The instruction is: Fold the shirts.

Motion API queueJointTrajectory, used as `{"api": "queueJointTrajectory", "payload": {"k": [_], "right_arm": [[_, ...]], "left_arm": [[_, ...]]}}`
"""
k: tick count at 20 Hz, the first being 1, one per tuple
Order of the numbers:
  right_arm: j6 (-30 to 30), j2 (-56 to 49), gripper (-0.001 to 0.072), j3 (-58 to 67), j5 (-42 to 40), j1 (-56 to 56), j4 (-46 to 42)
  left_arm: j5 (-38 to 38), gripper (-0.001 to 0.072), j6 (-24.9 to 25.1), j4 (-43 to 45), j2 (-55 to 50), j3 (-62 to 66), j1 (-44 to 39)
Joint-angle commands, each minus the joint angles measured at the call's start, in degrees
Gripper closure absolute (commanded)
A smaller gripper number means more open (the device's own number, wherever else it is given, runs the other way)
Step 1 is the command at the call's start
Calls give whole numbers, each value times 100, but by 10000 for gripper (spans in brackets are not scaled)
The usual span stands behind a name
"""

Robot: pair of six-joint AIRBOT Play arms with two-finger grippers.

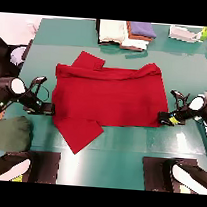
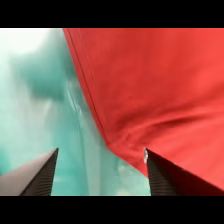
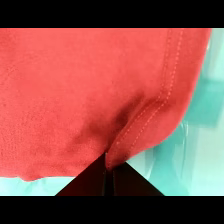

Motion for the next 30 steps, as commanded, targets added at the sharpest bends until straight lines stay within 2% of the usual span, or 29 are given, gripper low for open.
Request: {"api": "queueJointTrajectory", "payload": {"k": [1, 3, 8, 9, 11, 13, 18, 24, 26, 30], "right_arm": [[0, 131, 691, 15, -11, 28, 11], [2, 131, 691, 15, -9, 28, 17], [4, 133, 691, 15, 4, 33, 20], [4, 133, 691, 15, 9, 33, 20], [4, 133, 691, 17, 15, 33, 20], [2, 136, 691, 70, 83, 33, 17], [-2, 354, 692, 1248, 595, 33, 11], [-7, 1539, 692, 4041, 380, 22, -7], [-7, 1775, 692, 5064, 232, 22, -24], [0, 1937, 693, 6614, 428, 11, -723]], "left_arm": [[448, 57, 9, -509, 2, -466, -2], [737, 57, 203, -970, 2, -791, -2], [837, 61, 199, -1121, -7, -1130, 0], [909, 151, 197, -1145, -7, -1130, 0], [1014, 476, 201, -1141, -4, -1086, 0], [1012, 683, 352, -1141, 0, -946, 0], [522, 684, 452, -798, 341, 527, 0], [470, 684, 448, 111, 1777, 4033, 0], [466, 684, 448, 131, 1987, 5204, 0], [461, 685, 431, 131, 2044, 6887, 0]]}}
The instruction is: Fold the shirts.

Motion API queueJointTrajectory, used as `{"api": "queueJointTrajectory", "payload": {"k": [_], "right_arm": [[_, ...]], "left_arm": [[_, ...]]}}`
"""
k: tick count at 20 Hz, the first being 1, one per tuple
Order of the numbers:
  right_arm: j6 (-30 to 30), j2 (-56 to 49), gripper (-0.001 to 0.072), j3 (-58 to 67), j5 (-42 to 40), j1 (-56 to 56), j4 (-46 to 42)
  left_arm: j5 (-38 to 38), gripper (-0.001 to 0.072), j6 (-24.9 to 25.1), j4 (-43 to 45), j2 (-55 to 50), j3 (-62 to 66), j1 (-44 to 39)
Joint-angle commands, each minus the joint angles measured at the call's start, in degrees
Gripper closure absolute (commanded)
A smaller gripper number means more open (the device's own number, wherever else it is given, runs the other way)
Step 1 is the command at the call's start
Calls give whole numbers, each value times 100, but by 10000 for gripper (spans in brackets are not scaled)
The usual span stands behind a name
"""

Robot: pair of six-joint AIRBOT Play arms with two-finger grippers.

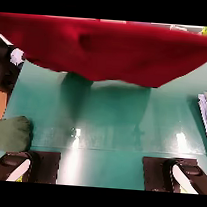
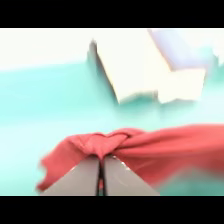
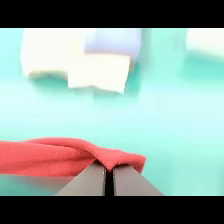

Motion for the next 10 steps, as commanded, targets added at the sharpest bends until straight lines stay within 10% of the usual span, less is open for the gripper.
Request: {"api": "queueJointTrajectory", "payload": {"k": [1, 6, 10], "right_arm": [[2, 153, 693, 1386, 192, -13, -656], [0, -470, 694, 2667, 1224, -13, -962], [0, -1176, 694, 2699, 1740, -13, -951]], "left_arm": [[92, 685, -15, 122, 129, 1416, 7], [313, 686, -107, 374, 7, 1641, 7], [-879, 685, -101, 446, -979, 1539, 7]]}}
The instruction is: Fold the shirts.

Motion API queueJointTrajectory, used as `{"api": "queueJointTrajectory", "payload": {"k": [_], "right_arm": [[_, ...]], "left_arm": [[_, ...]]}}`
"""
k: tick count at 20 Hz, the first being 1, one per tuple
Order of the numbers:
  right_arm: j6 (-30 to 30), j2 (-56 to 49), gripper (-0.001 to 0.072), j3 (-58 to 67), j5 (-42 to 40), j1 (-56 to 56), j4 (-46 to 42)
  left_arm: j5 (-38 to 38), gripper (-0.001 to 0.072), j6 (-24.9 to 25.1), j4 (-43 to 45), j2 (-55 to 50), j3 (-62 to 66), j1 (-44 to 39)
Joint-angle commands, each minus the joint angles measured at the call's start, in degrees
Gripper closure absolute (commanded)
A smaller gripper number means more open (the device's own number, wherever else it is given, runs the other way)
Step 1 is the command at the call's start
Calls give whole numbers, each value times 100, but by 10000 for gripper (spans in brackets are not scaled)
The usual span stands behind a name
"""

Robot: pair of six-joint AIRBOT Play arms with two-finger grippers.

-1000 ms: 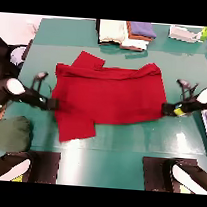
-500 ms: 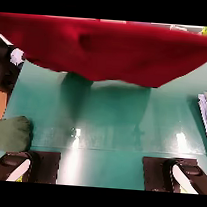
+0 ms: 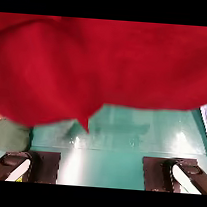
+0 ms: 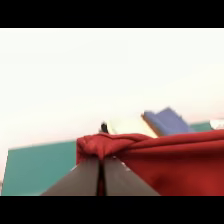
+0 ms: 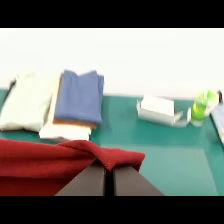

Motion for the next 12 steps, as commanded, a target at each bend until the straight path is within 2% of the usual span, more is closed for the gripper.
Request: {"api": "queueJointTrajectory", "payload": {"k": [1, 5, 8, 12], "right_arm": [[0, -546, 694, -162, 468, -4, -101], [-11, -1379, 694, -1443, 457, -4, -101], [-50, -2166, 694, -2391, 70, 63, -98], [-50, -3327, 694, -3021, -817, 111, 109]], "left_arm": [[-901, 684, -4, 118, -850, -181, 7], [-946, 683, -7, 114, -2243, -1469, 7], [-332, 683, -4, 70, -3333, -2409, 7], [315, 683, 149, 55, -4533, -2645, 7]]}}
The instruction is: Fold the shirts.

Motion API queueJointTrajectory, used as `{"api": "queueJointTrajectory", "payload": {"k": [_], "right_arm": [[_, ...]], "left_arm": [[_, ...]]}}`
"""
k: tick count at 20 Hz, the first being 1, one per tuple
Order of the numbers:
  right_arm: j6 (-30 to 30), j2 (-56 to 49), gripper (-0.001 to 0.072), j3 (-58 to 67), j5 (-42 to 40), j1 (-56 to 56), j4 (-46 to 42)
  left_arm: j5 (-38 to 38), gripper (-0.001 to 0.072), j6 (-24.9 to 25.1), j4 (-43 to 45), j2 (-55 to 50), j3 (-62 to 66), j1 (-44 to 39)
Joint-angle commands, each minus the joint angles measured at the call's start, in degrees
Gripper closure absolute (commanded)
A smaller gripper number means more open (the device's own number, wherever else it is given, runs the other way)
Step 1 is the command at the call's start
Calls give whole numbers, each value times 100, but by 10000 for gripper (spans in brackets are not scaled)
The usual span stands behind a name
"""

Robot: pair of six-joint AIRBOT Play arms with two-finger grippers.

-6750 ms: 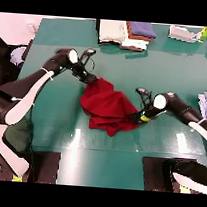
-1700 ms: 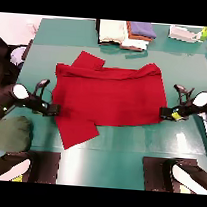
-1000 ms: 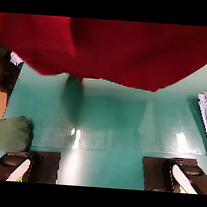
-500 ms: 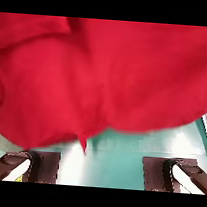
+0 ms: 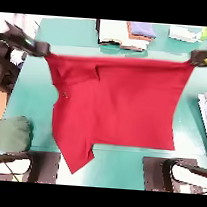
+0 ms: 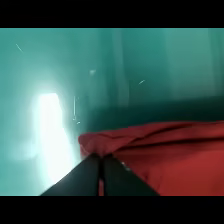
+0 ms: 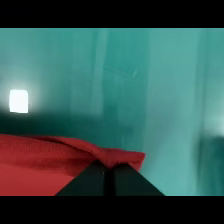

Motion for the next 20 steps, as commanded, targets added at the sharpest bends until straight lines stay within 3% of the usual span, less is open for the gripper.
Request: {"api": "queueJointTrajectory", "payload": {"k": [1, 5, 10, 13, 20], "right_arm": [[-9, -999, 693, -448, -758, 26, 332], [-7, -1611, 694, 190, -850, 2, 621], [-264, -1617, 694, 966, -44, -212, 568], [-345, -1405, 694, 417, 98, -345, 564], [-339, -669, 691, -1700, -990, -354, 586]], "left_arm": [[595, 683, 125, -44, -968, -284, 4], [1029, 683, 122, -48, -1082, -127, 4], [-455, 683, 122, -291, -970, 280, 4], [-627, 684, 122, -632, -970, -133, 4], [208, 683, 122, -1287, -975, -1556, 4]]}}
